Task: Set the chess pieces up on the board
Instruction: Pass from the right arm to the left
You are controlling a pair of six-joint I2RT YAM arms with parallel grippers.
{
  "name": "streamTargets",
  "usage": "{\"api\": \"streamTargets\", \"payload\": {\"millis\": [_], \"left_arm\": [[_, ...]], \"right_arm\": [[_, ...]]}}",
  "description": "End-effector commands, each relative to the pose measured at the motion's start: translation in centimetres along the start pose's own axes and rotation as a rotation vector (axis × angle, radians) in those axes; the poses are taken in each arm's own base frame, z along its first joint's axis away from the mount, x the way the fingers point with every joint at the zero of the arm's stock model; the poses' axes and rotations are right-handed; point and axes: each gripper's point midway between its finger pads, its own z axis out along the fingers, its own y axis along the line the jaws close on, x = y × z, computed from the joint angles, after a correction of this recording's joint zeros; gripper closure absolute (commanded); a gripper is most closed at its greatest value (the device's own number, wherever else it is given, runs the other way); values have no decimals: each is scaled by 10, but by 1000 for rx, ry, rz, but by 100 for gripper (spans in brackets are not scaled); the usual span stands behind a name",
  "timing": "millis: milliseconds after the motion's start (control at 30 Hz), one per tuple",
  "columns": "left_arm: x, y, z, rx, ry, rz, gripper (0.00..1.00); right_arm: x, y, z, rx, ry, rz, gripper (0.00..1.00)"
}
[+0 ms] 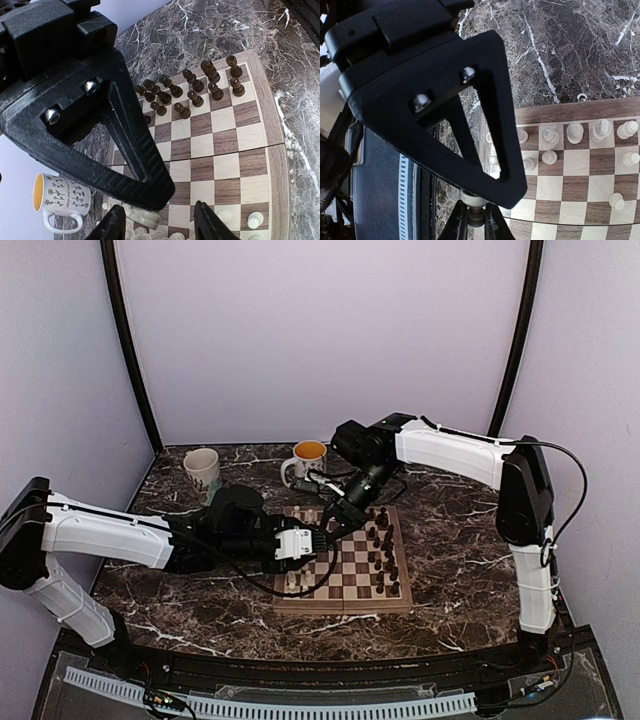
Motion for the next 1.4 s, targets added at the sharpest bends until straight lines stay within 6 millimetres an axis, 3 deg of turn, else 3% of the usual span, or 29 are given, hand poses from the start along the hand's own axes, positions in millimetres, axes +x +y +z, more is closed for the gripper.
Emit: {"api": "streamTargets", "payload": {"millis": [0, 367, 767, 900, 1100, 1367], "left_arm": [[-17, 22, 1, -82, -33, 27, 53], [-20, 25, 1, -96, -33, 26, 64], [-17, 20, 2, -86, -11, 24, 82], [-17, 25, 0, -111, -8, -32, 84], [-15, 32, 1, -133, -33, -190, 85], [-18, 68, -12, -148, -249, -641, 85]], "right_arm": [[-1, 4, 0, -30, -10, 2, 89], [2, 1, 4, -40, -2, 16, 88], [-4, 0, 0, -40, -16, 29, 86], [-9, -3, -16, -2, -37, 31, 79], [-19, -7, -57, 69, -124, 27, 73], [-17, -5, -97, 155, -217, -6, 71]]}}
